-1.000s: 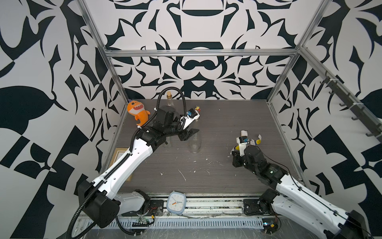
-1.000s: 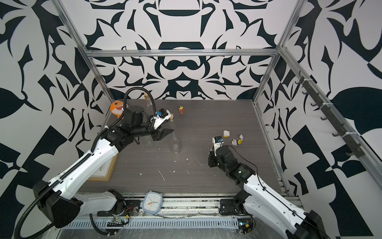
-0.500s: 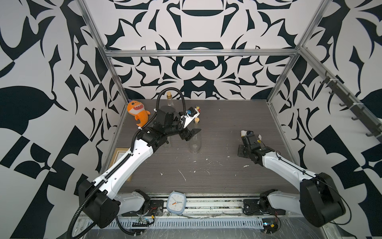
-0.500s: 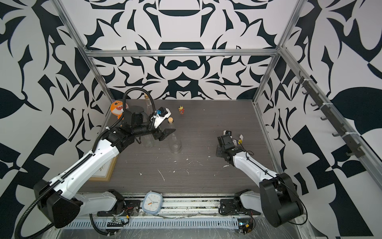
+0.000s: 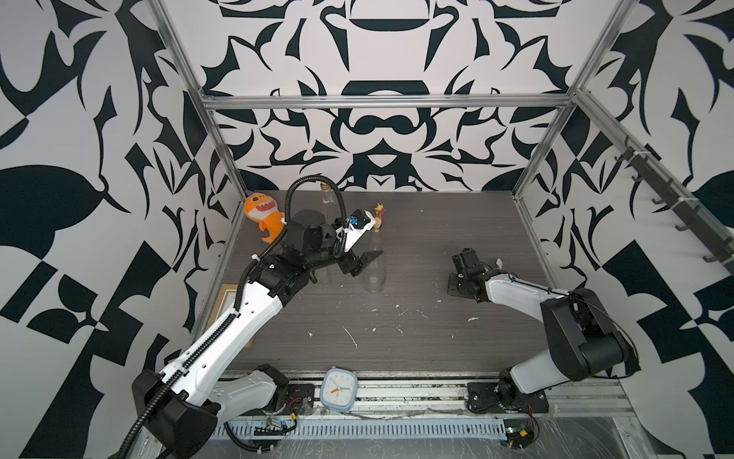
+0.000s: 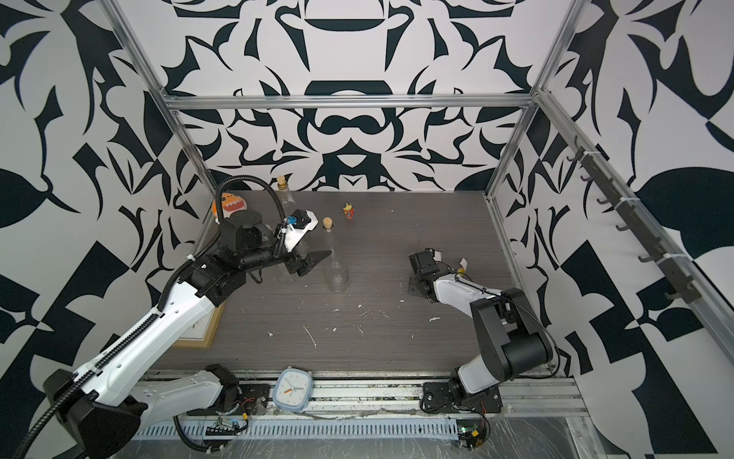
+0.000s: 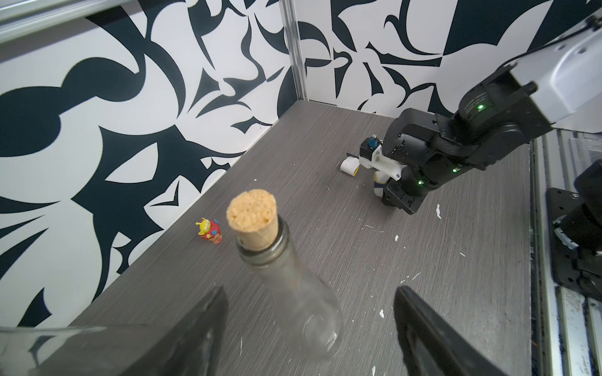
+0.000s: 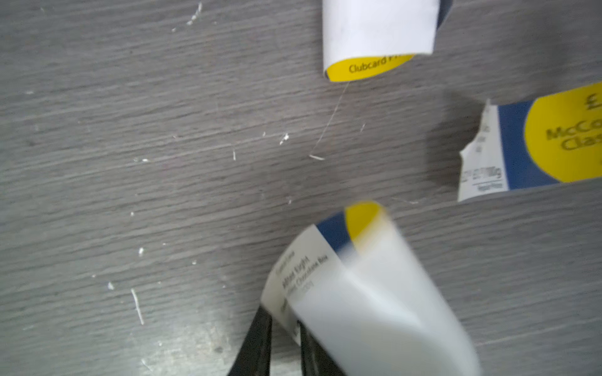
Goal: Remove the label from the bottle
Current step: Place the label at the center of the board, then reset both arms
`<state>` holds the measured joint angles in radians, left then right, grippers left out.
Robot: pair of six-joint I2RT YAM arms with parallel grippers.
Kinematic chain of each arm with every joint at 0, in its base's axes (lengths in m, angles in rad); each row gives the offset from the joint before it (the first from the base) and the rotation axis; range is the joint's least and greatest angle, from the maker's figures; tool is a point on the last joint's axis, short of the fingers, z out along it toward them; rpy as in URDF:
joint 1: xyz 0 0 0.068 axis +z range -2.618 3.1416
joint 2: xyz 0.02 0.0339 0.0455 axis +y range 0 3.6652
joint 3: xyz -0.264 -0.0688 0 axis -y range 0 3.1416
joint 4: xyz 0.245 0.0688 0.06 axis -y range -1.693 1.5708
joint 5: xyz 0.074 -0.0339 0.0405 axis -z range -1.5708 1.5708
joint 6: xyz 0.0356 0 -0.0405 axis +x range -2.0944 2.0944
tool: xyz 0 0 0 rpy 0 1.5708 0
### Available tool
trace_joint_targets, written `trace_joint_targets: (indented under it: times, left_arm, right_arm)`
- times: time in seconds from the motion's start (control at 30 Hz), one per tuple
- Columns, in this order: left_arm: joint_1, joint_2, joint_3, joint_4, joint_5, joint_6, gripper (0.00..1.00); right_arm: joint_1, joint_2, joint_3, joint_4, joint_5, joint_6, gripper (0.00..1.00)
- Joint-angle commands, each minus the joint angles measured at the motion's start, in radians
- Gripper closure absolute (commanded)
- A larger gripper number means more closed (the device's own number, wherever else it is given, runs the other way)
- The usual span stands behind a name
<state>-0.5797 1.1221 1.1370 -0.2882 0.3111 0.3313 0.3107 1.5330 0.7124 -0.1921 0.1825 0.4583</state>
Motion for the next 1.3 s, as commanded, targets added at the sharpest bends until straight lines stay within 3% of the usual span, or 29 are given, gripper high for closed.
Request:
trace_joint_targets:
  times: [0.0, 0.27, 0.3, 0.37, 0.4, 0.47, 0.7, 0.8, 0.9, 1.13, 1.27]
  left_arm:
    - [0.004, -0.038, -0.02, -0.007, -0.007, -0.007, 0.16]
    - [0.003, -0.082, -0.04, -0.021, -0.023, -0.009, 0.16]
    - [0.004, -0.086, -0.042, -0.025, -0.027, -0.01, 0.12]
    - [0.003, -0.092, -0.044, -0.029, -0.029, -0.016, 0.11]
    - [0.004, -0.099, -0.047, -0.027, -0.031, -0.023, 0.09]
    - [0.004, -0.114, -0.054, -0.023, -0.034, -0.035, 0.0]
    - [0.003, -0.183, -0.069, -0.057, -0.082, -0.071, 0.01]
    - [0.004, -0.221, -0.1, -0.067, -0.104, -0.102, 0.01]
    - [0.003, -0.252, -0.139, -0.085, -0.237, -0.149, 0.01]
    - [0.004, -0.35, -0.26, -0.036, -0.772, -0.255, 0.01]
    - [0.032, -0.368, -0.314, -0.001, -1.006, -0.264, 0.01]
  right_arm:
    - [-0.003, -0.007, 0.045, 0.036, -0.038, -0.011, 0.71]
    - [-0.002, -0.073, 0.064, 0.014, -0.058, -0.06, 0.53]
    - [-0.003, -0.085, 0.073, 0.006, -0.075, -0.077, 0.42]
    - [-0.002, -0.11, 0.1, -0.032, -0.094, -0.102, 0.36]
    - [-0.002, -0.124, 0.114, -0.052, -0.101, -0.119, 0.27]
    - [-0.003, -0.155, 0.131, -0.066, -0.119, -0.136, 0.25]
    - [-0.002, -0.253, 0.158, -0.036, -0.27, -0.261, 0.09]
    - [-0.002, -0.282, 0.161, -0.014, -0.245, -0.326, 0.02]
    - [-0.002, -0.286, 0.176, 0.005, -0.183, -0.364, 0.02]
    - [-0.003, -0.313, 0.115, 0.139, -0.089, -0.426, 0.01]
    - [-0.003, -0.338, 0.058, 0.191, -0.001, -0.467, 0.02]
